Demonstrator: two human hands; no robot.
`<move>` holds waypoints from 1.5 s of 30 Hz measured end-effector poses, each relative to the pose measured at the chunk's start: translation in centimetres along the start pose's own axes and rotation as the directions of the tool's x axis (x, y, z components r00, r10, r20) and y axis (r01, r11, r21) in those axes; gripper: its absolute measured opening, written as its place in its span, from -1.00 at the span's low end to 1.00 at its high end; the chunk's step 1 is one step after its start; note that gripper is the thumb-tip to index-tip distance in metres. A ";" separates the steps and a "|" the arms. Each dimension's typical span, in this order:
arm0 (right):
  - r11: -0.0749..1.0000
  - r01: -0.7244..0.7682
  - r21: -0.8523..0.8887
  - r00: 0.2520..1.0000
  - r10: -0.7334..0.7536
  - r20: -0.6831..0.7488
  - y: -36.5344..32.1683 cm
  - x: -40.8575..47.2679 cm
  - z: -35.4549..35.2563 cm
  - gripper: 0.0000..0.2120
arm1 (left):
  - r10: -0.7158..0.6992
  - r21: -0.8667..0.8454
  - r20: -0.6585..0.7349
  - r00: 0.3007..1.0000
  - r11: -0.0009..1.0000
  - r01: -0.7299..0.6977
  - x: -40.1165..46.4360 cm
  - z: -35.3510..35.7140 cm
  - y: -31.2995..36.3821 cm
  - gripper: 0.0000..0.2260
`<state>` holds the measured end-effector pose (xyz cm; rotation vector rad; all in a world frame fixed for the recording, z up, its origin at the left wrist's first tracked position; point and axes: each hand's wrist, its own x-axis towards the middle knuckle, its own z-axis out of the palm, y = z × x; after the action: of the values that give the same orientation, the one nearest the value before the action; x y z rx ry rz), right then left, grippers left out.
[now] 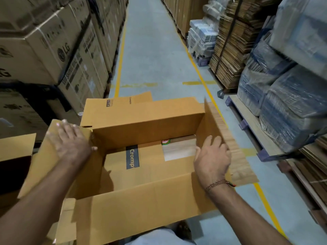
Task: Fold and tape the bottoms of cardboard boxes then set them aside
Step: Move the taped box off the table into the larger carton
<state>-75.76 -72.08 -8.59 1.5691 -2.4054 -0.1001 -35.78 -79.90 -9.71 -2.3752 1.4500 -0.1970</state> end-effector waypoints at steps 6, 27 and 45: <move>0.965 -0.255 0.068 0.942 0.232 0.241 5.2 4.9 3.6 -0.44 | 0.028 -0.430 0.172 0.985 0.902 0.049 -1.6 4.4 0.9 -0.06; 0.859 -0.335 0.387 0.887 0.148 0.437 6.9 4.4 7.2 -0.94 | 0.036 -0.737 0.183 0.982 0.666 0.113 -0.9 3.8 1.7 -0.69; 0.382 -0.871 0.310 0.334 -0.003 0.943 15.4 -1.5 2.8 -0.48 | -0.084 -0.898 0.286 0.955 0.323 0.297 6.1 -3.6 4.8 -0.36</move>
<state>-89.64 -64.57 -8.48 0.7462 -4.1660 0.6972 -38.01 -88.07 -8.49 -3.3073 1.3241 1.1491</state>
